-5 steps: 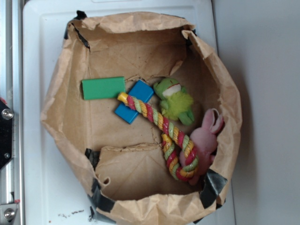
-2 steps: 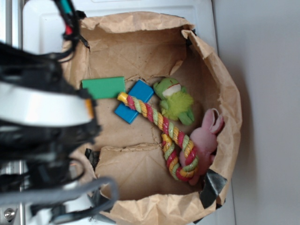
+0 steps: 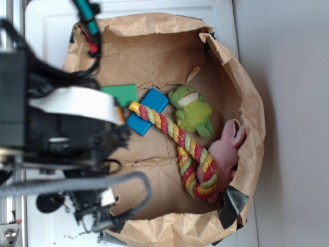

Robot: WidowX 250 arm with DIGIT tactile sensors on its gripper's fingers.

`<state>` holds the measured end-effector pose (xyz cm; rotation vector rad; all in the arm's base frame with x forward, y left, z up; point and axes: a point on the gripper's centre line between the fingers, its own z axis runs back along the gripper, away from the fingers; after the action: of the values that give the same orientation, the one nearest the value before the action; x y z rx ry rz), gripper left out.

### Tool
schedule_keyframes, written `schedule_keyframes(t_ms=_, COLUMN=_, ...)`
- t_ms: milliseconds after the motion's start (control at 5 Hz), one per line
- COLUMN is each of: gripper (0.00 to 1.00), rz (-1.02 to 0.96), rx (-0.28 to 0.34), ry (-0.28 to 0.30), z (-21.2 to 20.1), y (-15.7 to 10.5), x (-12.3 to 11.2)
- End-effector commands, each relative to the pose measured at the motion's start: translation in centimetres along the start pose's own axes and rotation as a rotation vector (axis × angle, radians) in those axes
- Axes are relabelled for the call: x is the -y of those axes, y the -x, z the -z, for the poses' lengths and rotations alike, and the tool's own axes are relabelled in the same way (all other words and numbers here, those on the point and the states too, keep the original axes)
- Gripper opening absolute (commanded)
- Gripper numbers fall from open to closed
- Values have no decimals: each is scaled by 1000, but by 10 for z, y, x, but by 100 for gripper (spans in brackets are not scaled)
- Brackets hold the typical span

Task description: Grab the blue block.

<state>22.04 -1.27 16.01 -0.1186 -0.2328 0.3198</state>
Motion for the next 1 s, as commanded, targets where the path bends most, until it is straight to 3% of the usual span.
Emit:
schedule_keyframes(t_ms=0, gripper=100, rz=-104, rx=6, ry=13, z=3, y=-15, x=-11)
schedule_keyframes(t_ms=800, gripper=100, rz=-222, rx=-14, ry=17, z=1, y=-10, x=-5)
